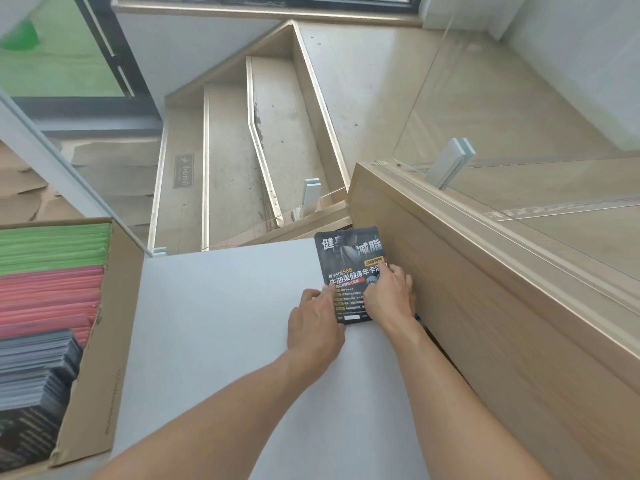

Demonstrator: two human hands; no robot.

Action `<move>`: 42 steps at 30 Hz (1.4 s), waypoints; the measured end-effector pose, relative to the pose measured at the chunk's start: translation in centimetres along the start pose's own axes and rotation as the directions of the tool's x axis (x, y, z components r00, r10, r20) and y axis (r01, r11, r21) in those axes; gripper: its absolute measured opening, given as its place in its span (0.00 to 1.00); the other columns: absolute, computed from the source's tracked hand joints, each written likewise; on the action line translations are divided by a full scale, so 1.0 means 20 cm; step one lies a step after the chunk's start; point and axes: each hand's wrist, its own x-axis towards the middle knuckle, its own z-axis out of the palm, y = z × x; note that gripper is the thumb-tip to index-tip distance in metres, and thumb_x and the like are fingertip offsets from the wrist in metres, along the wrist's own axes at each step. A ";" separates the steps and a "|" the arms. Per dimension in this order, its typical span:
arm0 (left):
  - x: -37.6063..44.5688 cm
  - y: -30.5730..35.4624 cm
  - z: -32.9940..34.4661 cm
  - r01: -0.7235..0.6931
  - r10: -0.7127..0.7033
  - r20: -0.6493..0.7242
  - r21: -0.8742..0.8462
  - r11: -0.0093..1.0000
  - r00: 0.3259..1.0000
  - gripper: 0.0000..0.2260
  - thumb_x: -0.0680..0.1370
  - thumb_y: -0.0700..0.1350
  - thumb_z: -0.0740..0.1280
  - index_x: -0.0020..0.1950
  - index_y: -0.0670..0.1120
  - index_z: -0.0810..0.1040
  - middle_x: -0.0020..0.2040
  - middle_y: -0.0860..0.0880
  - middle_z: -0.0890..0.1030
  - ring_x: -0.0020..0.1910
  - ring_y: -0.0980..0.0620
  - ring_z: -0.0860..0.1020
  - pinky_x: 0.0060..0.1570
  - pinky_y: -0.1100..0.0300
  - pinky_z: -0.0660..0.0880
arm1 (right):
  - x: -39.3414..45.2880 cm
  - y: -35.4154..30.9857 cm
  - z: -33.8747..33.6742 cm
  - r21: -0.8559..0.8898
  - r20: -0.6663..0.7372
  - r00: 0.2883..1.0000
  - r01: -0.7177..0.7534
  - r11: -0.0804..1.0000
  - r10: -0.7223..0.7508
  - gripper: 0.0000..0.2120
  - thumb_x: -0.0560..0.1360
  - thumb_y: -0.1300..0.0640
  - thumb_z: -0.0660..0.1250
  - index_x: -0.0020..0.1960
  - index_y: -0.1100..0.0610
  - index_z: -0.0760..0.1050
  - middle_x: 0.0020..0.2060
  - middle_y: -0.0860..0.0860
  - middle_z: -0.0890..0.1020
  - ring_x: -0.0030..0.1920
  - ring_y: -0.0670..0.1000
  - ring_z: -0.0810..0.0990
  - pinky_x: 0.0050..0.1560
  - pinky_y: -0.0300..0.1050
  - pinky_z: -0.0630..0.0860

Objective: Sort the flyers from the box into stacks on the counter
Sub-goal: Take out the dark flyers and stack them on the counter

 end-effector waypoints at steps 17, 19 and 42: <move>-0.01 -0.04 0.12 -0.062 0.063 0.003 -0.147 0.987 0.998 0.33 0.79 0.35 0.61 0.82 0.39 0.52 0.82 0.45 0.58 0.82 0.48 0.50 0.79 0.62 0.47 | -0.01 -0.03 -0.07 -0.050 0.081 0.997 0.002 0.999 0.002 0.26 0.78 0.61 0.61 0.75 0.53 0.66 0.75 0.53 0.66 0.71 0.58 0.65 0.68 0.58 0.67; -0.01 -0.05 0.12 -0.036 0.034 -0.016 -0.179 0.983 0.999 0.36 0.78 0.38 0.65 0.82 0.40 0.52 0.80 0.45 0.61 0.81 0.46 0.53 0.79 0.58 0.51 | -0.01 -0.06 -0.08 -0.099 0.080 0.996 0.034 0.995 -0.026 0.30 0.76 0.60 0.63 0.77 0.53 0.63 0.78 0.54 0.61 0.73 0.59 0.63 0.69 0.59 0.66; 0.01 -0.19 0.21 -0.030 0.019 -0.124 -0.088 0.996 0.992 0.31 0.80 0.59 0.66 0.81 0.58 0.59 0.84 0.54 0.45 0.80 0.54 0.34 0.78 0.55 0.33 | 0.31 -0.49 -0.01 -0.308 0.295 0.882 0.451 0.838 -0.366 0.26 0.78 0.54 0.62 0.76 0.52 0.65 0.72 0.53 0.69 0.74 0.58 0.61 0.68 0.60 0.66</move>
